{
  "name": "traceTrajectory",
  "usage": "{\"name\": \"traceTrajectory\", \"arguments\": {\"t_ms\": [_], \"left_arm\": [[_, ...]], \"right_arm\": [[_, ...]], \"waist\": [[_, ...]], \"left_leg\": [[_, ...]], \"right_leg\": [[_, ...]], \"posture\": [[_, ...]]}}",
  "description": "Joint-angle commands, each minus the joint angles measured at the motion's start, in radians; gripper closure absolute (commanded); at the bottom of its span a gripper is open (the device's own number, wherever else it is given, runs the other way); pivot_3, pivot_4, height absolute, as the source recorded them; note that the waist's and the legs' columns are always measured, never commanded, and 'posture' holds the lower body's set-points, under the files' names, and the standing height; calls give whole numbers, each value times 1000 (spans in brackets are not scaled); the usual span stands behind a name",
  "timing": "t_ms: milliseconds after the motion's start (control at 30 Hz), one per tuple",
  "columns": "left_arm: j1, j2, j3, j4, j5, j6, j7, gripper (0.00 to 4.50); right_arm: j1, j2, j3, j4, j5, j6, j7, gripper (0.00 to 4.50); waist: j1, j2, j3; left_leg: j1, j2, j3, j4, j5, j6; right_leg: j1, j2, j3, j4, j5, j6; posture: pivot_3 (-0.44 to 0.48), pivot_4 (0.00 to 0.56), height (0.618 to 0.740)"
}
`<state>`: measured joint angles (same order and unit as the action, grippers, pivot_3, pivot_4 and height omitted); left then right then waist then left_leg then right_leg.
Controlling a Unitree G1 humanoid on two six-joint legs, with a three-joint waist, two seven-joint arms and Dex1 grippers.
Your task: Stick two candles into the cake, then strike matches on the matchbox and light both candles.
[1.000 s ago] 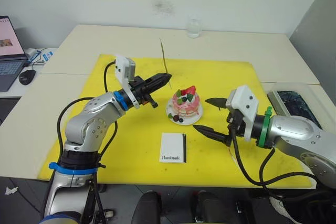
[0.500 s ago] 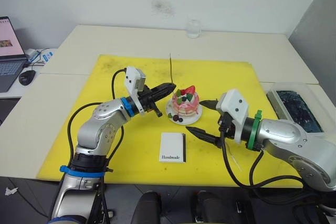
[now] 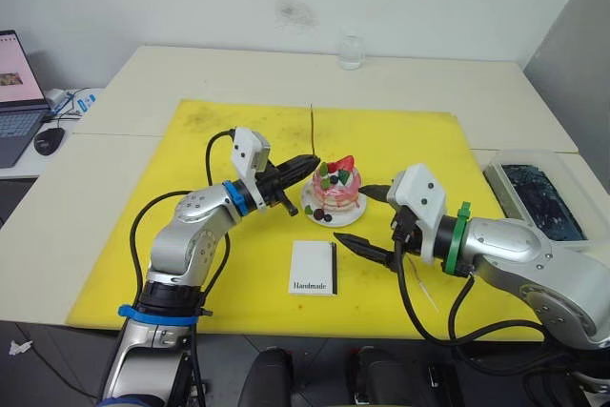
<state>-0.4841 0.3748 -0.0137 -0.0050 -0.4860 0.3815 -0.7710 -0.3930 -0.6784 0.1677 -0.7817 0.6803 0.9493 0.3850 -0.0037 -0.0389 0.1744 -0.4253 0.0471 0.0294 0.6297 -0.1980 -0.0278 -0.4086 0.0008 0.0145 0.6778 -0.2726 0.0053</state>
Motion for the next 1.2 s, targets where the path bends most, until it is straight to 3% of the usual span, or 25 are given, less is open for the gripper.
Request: {"name": "traceTrajectory", "arguments": {"t_ms": [33, 767, 900, 1200], "left_arm": [[0, -5, 0, 0, 19, -41, -16, 4500], [100, -81, -14, 31, 90, -177, 13, 4500], [97, -79, 3, 19, 86, -168, 39, 3472], [121, -63, 55, -79, 67, -147, 84, 521]], "right_arm": [[-11, 6, -28, -36, -8, 1, -3, 53], [37, 16, -37, -50, -23, -5, -19, 53], [43, 21, -33, -46, -37, -9, -17, 0], [46, 31, -36, -36, -58, -22, -7, 0]], "waist": [[0, 0, 0], [0, 0, 0], [-1, 0, 0], [-2, 0, 0]], "left_leg": [[0, 0, 0, 0, 0, 0], [1, 0, 0, 1, 0, 0], [1, 0, 0, 1, 0, 0], [1, 0, 0, 0, 0, 0]], "right_leg": [[0, 0, 0, 0, 0, 0], [1, 0, 0, 1, 0, 0], [1, 0, 0, 1, 0, 0], [1, 0, 0, 1, 0, 0]], "posture": [[0, 150, 740], [0, 150, 740], [0, 150, 740], [0, 150, 740]]}}
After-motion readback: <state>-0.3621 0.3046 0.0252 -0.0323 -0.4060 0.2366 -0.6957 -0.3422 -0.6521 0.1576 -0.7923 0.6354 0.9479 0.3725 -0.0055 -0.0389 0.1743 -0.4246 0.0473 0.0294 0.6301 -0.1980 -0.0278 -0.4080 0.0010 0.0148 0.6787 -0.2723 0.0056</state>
